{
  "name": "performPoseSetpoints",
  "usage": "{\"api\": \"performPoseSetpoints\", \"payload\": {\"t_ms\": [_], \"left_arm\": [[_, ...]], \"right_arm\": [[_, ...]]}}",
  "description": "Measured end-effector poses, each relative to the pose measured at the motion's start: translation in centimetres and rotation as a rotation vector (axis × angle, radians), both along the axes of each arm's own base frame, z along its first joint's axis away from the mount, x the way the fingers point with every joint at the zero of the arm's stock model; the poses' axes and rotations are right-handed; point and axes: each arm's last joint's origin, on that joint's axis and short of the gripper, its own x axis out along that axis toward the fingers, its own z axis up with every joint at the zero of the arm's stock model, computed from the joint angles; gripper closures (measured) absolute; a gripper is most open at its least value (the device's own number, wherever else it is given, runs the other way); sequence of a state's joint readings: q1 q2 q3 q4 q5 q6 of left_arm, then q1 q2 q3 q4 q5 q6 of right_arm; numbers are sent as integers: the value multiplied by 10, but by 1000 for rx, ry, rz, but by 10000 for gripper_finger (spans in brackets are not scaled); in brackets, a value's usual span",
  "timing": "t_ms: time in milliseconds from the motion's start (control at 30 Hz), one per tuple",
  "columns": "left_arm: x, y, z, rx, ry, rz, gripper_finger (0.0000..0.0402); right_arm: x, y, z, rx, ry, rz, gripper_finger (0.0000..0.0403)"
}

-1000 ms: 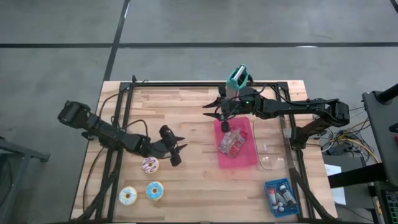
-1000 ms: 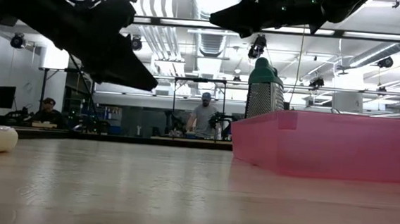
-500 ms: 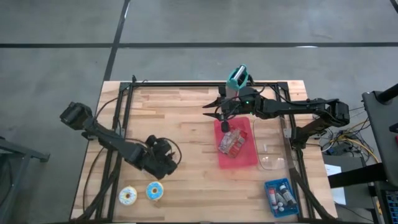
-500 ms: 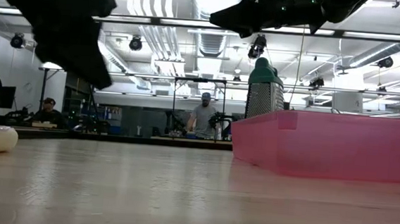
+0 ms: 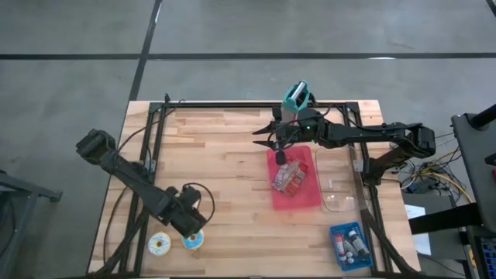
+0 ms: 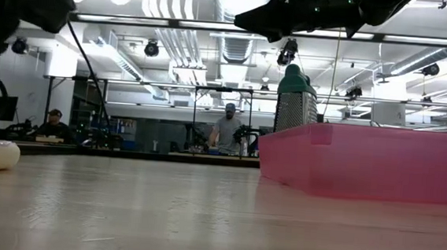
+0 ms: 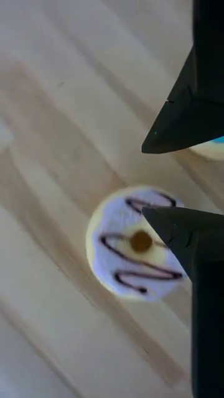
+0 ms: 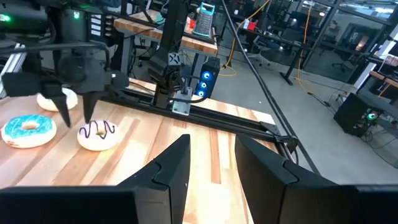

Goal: Pick & Place Food Item
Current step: Put the purple donut into the transparent bin

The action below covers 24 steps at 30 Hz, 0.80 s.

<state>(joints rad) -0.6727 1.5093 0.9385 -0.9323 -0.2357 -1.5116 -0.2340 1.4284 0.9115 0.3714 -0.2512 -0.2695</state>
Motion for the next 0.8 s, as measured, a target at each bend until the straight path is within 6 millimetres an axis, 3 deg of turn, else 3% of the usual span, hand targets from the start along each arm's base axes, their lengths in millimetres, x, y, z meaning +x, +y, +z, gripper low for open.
{"api": "performPoseSetpoints", "payload": {"t_ms": [133, 800], "left_arm": [[-3, 2, 0, 10, 19, 81, 247], [2, 0, -19, 58, 60, 73, 247]], "right_arm": [[0, 0, 0, 0, 0, 0, 282], [0, 0, 0, 0, 0, 0, 282]]}}
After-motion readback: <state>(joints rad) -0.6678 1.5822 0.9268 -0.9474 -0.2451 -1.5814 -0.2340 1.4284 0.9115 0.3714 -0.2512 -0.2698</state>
